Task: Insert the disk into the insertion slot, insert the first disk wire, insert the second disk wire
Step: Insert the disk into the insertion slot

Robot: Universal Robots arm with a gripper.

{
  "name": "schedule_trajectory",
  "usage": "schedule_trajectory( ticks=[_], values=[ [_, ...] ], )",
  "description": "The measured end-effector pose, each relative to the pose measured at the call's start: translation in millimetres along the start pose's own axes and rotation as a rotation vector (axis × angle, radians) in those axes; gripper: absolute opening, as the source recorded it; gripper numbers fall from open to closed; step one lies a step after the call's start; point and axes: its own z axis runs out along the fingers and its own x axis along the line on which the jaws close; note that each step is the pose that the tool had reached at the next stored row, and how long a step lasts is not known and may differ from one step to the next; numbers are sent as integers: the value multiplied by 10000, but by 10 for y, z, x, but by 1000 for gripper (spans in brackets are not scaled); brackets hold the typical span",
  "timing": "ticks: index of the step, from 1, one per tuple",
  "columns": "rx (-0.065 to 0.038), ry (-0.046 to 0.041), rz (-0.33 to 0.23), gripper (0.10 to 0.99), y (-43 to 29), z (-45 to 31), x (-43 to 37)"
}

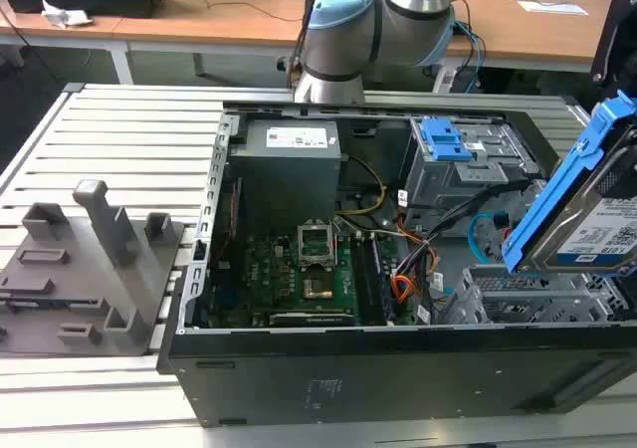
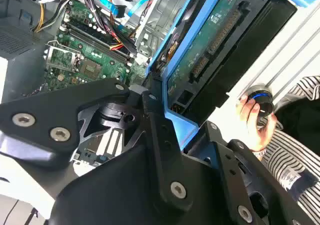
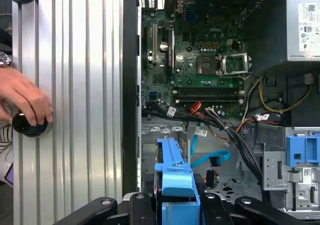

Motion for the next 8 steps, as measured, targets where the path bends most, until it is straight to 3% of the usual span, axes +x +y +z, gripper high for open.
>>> schedule_trajectory(
  ticks=[3,8],
  values=[
    [-4,1,0,369,-3,82,0],
    [-4,0,0,369,-5,128,-1]
  ],
)
